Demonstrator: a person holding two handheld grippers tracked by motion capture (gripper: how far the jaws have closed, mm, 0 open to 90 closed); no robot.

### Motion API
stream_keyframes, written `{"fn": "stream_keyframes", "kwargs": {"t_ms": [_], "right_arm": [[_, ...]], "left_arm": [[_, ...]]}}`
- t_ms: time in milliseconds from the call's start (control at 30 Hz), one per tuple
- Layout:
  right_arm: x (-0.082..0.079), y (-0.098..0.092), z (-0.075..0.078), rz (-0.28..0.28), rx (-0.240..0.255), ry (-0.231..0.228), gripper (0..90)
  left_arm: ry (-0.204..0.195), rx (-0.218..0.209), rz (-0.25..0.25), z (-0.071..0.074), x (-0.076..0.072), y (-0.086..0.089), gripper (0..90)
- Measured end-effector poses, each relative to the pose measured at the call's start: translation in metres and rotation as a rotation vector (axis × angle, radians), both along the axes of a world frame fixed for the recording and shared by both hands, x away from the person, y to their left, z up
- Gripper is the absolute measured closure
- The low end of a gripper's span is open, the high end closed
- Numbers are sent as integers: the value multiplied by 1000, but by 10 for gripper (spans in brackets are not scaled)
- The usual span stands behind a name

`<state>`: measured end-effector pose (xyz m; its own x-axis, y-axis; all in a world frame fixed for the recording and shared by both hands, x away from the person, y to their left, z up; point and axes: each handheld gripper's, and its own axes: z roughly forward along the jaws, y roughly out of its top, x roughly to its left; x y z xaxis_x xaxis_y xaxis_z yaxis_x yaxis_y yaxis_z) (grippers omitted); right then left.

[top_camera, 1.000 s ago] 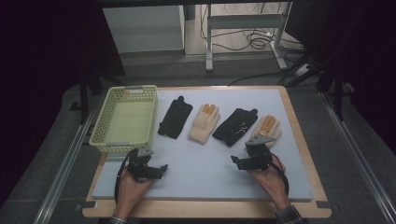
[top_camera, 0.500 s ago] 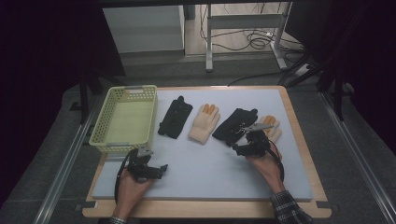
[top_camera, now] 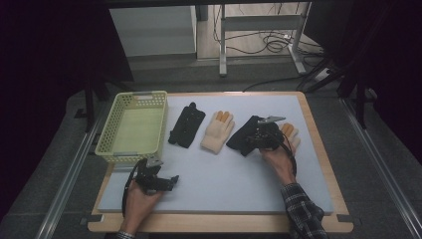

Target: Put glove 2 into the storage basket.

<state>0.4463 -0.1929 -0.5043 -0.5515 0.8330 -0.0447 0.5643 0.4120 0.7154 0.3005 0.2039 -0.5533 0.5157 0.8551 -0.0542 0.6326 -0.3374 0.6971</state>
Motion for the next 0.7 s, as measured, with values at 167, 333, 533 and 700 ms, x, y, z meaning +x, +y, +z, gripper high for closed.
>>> {"fn": "stream_keyframes", "kwargs": {"t_ms": [167, 333, 533, 700], "right_arm": [[17, 8, -4, -16, -24, 15, 294], [34, 8, -14, -34, -27, 81, 329], [30, 13, -10, -8, -41, 96, 640], [31, 7, -10, 1, 10, 116, 809]], "left_arm": [[0, 0, 0, 0, 0, 0, 33], [0, -1, 0, 0, 0, 0, 33], [0, 0, 0, 0, 0, 0, 32], [0, 0, -1, 0, 0, 0, 32]]}}
